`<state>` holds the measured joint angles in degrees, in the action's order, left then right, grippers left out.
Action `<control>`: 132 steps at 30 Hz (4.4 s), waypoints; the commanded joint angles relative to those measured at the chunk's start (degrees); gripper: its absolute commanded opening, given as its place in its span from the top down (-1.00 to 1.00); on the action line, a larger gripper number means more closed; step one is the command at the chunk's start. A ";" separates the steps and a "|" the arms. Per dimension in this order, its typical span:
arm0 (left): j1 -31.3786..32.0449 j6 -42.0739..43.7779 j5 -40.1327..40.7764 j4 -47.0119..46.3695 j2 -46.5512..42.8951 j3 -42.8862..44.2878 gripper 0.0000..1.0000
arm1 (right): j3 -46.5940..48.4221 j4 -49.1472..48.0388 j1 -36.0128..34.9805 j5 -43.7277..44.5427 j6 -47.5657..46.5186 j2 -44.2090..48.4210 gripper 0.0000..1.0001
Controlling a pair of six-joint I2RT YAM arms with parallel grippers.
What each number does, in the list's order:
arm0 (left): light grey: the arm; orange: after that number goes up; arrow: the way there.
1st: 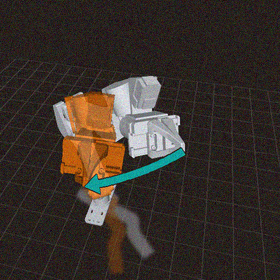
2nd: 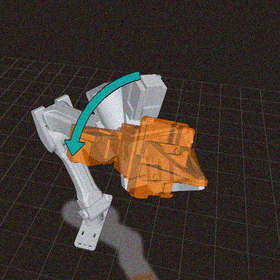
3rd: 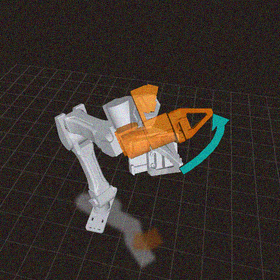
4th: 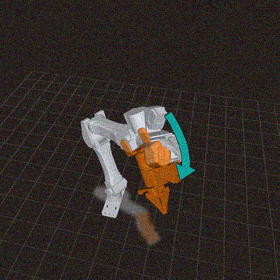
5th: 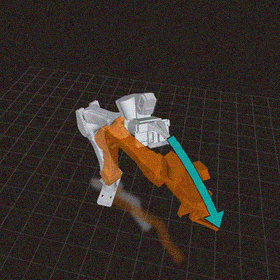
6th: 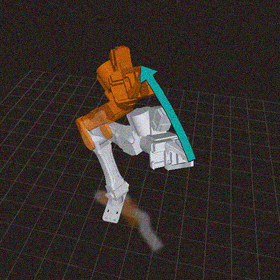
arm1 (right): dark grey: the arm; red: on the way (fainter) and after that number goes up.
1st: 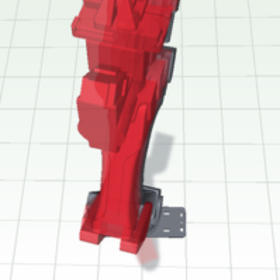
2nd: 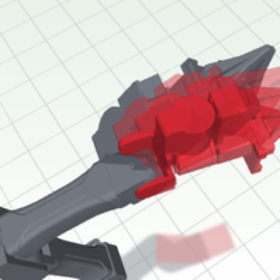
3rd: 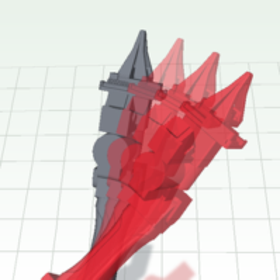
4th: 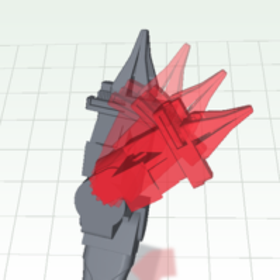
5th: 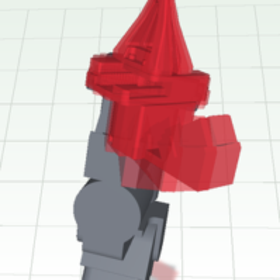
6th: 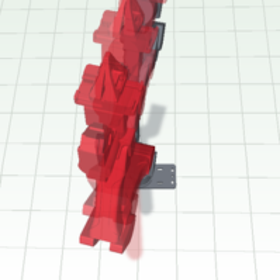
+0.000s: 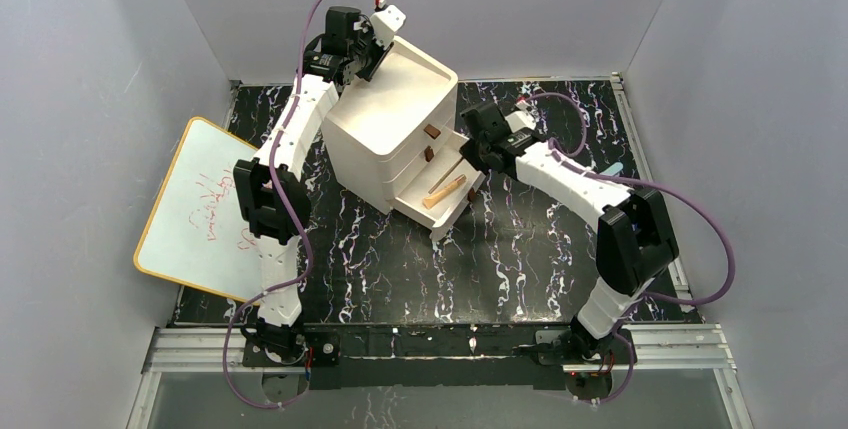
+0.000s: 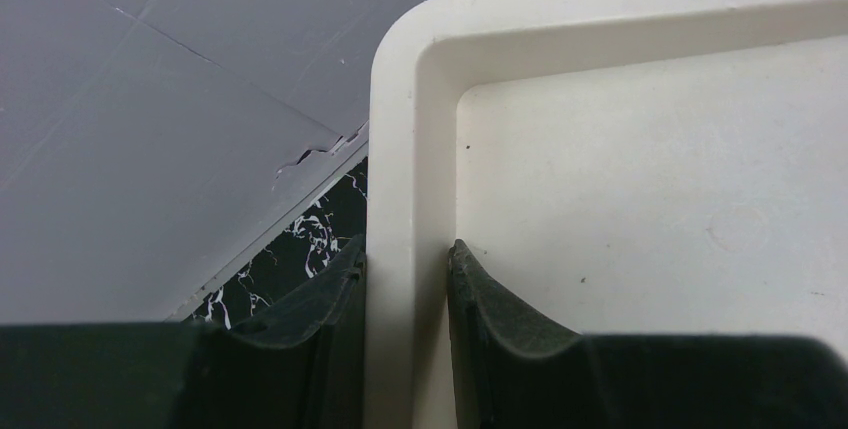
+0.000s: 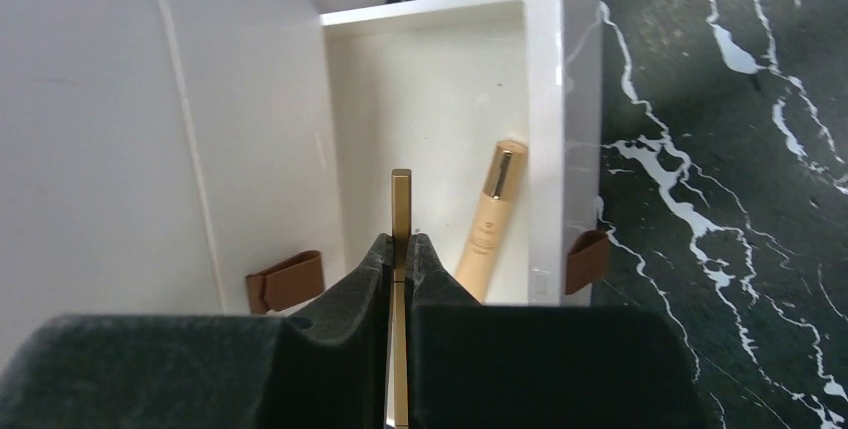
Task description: Organize the makeup
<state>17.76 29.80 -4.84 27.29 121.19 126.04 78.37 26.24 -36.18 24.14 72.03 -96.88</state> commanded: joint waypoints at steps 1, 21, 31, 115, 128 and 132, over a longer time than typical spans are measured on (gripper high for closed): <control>4.30 3.60 -0.04 13.92 4.49 -3.25 1.00 | -0.43 0.77 -0.55 3.73 7.27 -0.77 0.97; 4.83 3.81 0.54 13.93 4.00 -3.48 1.00 | 0.94 -2.31 -3.76 -0.31 5.11 -10.53 0.52; 4.84 4.04 0.84 13.84 3.70 -3.74 1.00 | 0.79 -14.77 -3.98 -0.79 -9.68 2.80 0.04; -1.93 0.91 -8.65 12.95 -3.11 -4.11 0.08 | -22.96 -51.76 -4.47 -41.07 -74.92 -1.92 -0.97; -7.03 -7.79 -13.77 4.82 -9.37 -0.12 -0.75 | -15.02 -37.23 -4.35 -32.56 -80.92 13.00 -0.97; -7.07 -10.76 -12.09 -4.68 -15.42 -4.22 -0.97 | -8.94 -33.38 -4.34 -21.13 -79.67 16.56 -0.97</control>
<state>10.68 23.33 -16.84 30.33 115.68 123.48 62.02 -8.97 -40.58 -7.90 -7.07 -85.36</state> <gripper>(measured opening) 0.961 0.985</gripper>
